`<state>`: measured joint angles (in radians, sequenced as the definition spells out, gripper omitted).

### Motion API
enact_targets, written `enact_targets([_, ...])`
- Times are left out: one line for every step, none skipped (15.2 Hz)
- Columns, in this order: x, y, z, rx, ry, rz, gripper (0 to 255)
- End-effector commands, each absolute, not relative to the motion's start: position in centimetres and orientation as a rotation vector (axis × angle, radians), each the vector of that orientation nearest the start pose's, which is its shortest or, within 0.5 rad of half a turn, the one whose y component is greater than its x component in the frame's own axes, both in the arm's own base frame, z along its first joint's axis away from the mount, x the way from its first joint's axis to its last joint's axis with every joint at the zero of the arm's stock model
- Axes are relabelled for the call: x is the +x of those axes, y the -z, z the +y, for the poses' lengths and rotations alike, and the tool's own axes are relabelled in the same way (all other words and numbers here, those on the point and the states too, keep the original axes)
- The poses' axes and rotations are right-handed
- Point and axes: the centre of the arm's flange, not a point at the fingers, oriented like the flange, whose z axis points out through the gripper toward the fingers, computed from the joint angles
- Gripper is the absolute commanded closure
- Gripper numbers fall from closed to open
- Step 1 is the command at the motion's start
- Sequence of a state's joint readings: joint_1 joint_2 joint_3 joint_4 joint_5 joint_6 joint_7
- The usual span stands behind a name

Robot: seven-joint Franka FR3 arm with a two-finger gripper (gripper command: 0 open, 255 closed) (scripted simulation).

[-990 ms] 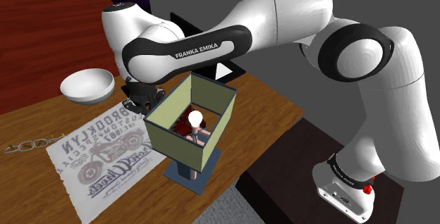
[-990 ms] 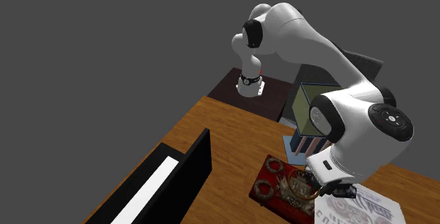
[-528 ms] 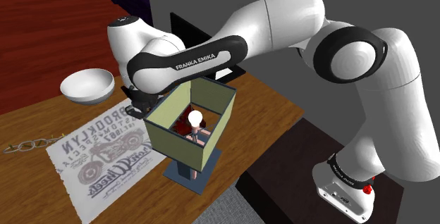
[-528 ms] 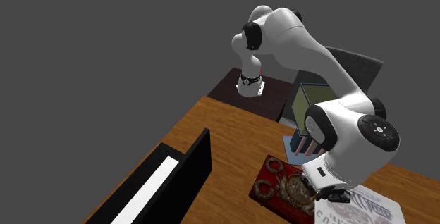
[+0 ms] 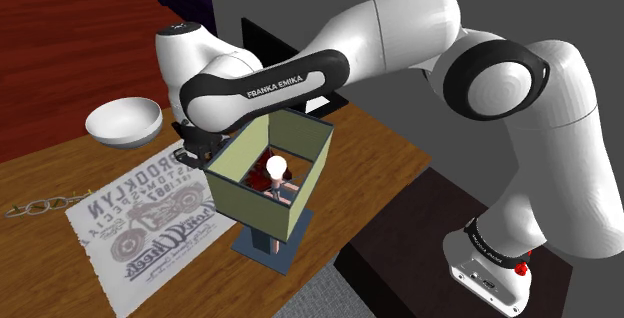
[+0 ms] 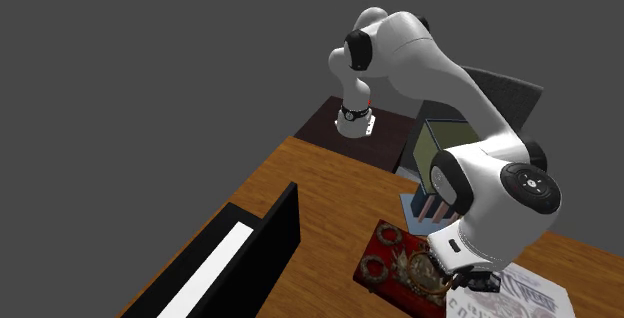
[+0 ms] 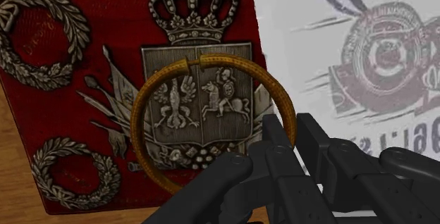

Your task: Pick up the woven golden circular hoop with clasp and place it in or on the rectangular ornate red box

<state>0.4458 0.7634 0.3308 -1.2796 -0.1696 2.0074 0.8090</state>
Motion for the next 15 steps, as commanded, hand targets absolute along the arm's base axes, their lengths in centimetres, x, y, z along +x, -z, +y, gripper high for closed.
enact_targets([57.1,-28.5,46.8,-3.136,-0.099,0.038,255])
enact_targets([57.1,-28.5,46.8,-3.136,-0.099,0.038,255])
enact_targets([57.1,-28.5,46.8,-3.136,-0.099,0.038,255])
enact_targets([57.6,-28.1,46.9,-3.136,-0.098,0.038,0])
enact_targets([57.6,-29.1,47.1,-3.136,-0.098,0.039,0])
enact_targets([57.8,-28.9,47.1,-3.136,-0.098,0.038,0])
enact_targets([57.3,-29.4,47.2,-3.136,-0.098,0.038,0])
enact_targets([57.2,-29.0,47.5,-3.136,-0.099,0.038,0])
enact_targets([57.1,-28.5,46.8,-3.136,-0.099,0.038,0])
enact_targets([57.2,-29.8,46.8,-3.136,-0.099,0.038,0])
enact_targets([57.3,-31.1,46.8,-3.136,-0.099,0.038,0])
enact_targets([57.4,-32.5,46.8,-3.136,-0.099,0.038,0])
enact_targets([57.4,-33.5,46.8,-3.136,-0.099,0.038,0])
enact_targets([57.4,-33.5,46.8,-3.136,-0.099,0.038,0])
enact_targets([57.4,-33.5,46.8,-3.136,-0.099,0.038,0])
